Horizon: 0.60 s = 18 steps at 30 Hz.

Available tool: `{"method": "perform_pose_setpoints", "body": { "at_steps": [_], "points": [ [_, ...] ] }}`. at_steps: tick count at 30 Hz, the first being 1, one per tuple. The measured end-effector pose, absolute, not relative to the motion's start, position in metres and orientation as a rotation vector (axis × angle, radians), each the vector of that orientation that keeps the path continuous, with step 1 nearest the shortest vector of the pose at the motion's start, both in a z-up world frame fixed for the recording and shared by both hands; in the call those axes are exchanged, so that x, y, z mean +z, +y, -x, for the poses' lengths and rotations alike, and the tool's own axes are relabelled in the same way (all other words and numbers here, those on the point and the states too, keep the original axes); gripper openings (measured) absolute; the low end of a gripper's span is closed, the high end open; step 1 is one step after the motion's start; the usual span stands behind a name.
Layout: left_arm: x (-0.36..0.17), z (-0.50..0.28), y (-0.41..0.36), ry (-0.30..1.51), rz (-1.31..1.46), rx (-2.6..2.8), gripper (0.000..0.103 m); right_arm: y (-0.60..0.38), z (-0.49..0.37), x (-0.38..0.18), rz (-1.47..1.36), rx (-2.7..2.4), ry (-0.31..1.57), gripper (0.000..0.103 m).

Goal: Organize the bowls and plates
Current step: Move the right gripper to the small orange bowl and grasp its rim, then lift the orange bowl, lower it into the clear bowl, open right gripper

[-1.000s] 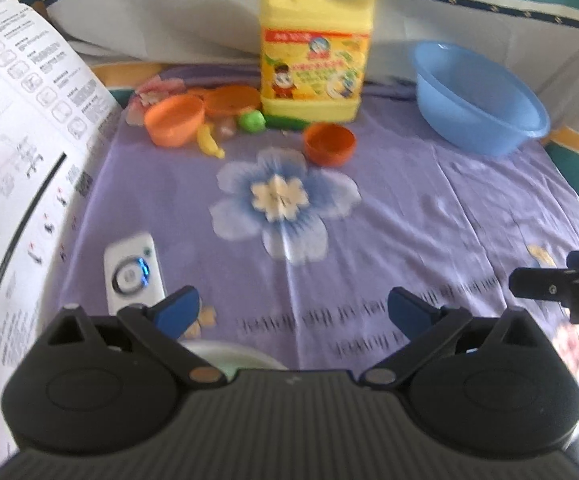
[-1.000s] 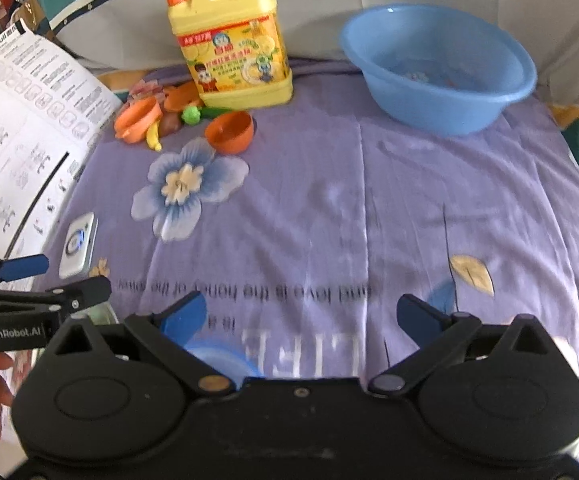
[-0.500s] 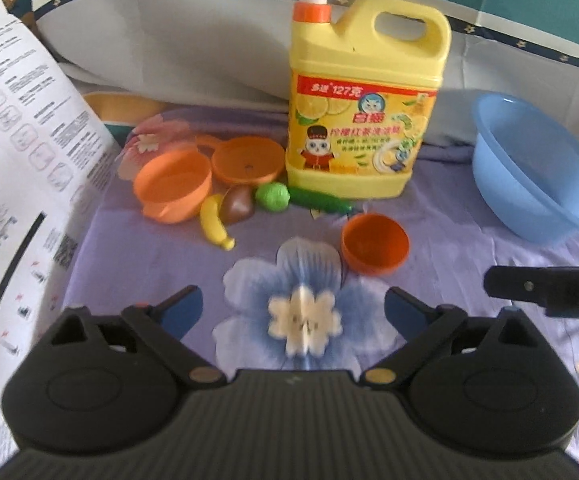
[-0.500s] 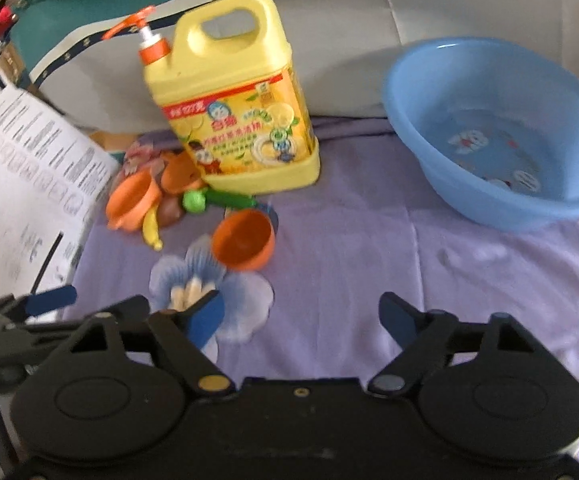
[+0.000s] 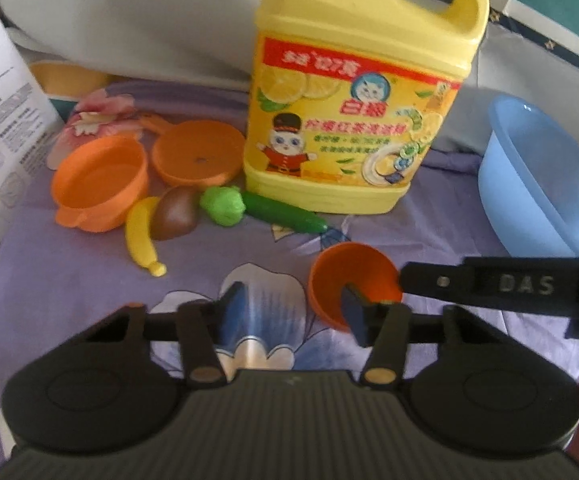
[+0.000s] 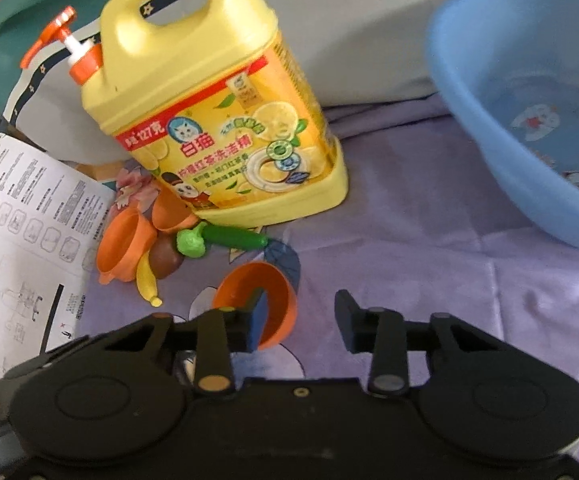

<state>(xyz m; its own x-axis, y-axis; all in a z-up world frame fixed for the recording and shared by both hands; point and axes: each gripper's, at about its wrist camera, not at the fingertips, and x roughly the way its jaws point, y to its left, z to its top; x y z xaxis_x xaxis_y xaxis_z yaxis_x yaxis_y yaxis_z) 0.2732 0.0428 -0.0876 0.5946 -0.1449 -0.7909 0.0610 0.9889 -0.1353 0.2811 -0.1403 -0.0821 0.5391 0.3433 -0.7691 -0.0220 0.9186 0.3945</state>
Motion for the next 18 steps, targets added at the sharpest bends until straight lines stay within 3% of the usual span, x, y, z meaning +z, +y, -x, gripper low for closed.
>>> {"method": "perform_pose_setpoints", "body": {
  "at_steps": [3,6,18],
  "points": [
    [-0.092,-0.276,0.039,0.939,0.099,-0.139,0.026,-0.134,-0.286,-0.090,-0.363,0.247,0.994,0.014],
    [-0.097,-0.278,0.034,0.944,0.090,-0.162,0.013,-0.130,-0.289,-0.095,-0.363,0.254,0.997,0.008],
    [-0.091,-0.267,0.024,0.941,0.038,-0.179,0.010,-0.129,-0.275,-0.092,-0.342,0.236,1.002,0.007]
  ]
}}
